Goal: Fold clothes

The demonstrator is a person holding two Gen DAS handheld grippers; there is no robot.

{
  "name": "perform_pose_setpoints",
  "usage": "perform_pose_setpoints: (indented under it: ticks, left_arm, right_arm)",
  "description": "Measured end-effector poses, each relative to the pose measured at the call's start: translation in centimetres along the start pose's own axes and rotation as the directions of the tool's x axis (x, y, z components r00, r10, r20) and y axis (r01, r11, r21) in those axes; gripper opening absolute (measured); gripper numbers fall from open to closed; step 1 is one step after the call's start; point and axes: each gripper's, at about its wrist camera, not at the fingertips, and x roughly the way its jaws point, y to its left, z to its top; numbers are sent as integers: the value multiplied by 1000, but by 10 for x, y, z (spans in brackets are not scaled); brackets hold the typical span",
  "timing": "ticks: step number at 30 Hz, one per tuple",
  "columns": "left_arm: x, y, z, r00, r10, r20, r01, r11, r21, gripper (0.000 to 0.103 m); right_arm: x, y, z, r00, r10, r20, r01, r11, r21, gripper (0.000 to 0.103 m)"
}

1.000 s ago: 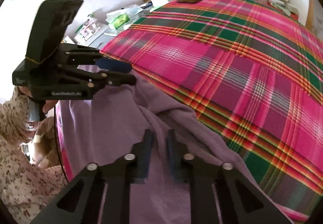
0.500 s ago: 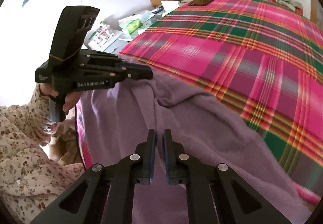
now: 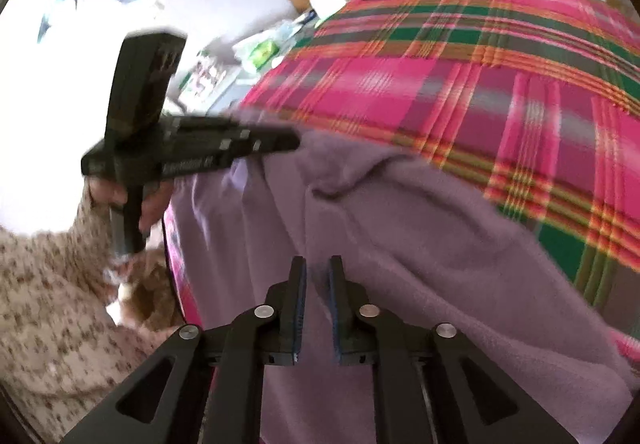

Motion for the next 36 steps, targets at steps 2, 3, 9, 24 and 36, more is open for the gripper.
perform_pose_setpoints:
  ticks: [2,3,9,24,36]
  left_arm:
    - [-2,0,0,1000,-3,4,3,1000,-2,8]
    - [-2,0,0,1000,-4,6,4,1000,-1,8]
    - [-6,-1,3,1000,-16,21,16,1000,-2,8]
    - [-4,1,9,999,-43,31,43,999,-12,8]
    - [-7,4,16,996,-63,60,65,998,-23,8]
  right_arm:
    - [0,-8,6,1000,19,13,-20,999,38,25]
    - [2,-12,9,1000,23,13,-24,998,55,26]
    - [26,-29,24,997,71,-9,-68,985,157,29]
    - [54,-29,42,989,148,-10,-143,970,198,24]
    - [32,-26,69,992,85,97,-98,986,136,6]
